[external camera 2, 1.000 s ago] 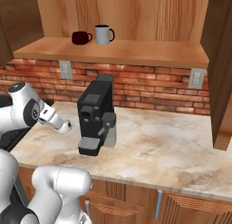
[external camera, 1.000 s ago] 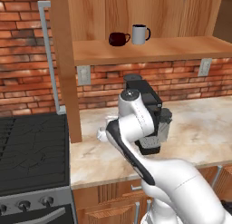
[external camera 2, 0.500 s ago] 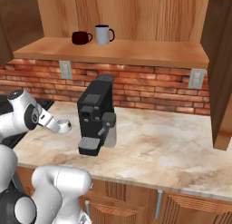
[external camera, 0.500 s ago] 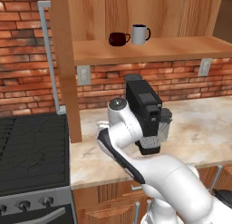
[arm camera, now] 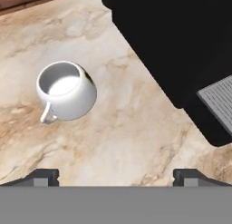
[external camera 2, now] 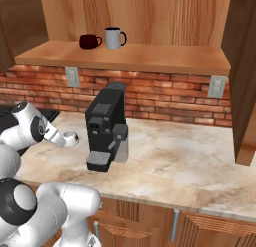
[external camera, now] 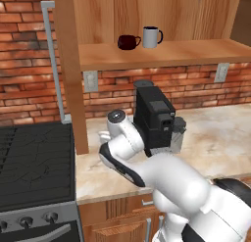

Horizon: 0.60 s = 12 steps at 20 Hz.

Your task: Pick the mug on the counter and place it in the cabinet with the handle facing the right, like the mugs already inside.

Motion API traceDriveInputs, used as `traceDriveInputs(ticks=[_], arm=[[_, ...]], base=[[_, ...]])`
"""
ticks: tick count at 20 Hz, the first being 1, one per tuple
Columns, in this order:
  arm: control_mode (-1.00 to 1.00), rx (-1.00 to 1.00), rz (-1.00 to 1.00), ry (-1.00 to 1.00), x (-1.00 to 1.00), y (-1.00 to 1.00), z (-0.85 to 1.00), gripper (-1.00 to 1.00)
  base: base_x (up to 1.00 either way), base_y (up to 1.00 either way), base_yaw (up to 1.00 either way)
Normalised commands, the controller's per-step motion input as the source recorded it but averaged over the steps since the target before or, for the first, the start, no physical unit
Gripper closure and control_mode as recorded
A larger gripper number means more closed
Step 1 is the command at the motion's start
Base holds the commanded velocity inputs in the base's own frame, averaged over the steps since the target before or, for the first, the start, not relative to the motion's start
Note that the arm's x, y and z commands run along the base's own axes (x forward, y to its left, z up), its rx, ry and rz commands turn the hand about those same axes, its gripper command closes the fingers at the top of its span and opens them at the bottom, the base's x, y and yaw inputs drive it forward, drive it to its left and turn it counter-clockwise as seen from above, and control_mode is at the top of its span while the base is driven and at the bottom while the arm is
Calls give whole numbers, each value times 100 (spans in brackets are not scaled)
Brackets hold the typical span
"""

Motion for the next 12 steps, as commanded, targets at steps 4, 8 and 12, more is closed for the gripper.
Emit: traceDriveInputs(ticks=[4,8,12], arm=[[-100,0,-8,0,26,19,-19,-100],[-100,0,-6,0,18,20,-16,-100],[-100,2,-4,0,24,15,-17,-100]], base=[[0,0,0],[0,0,0],[0,0,0]])
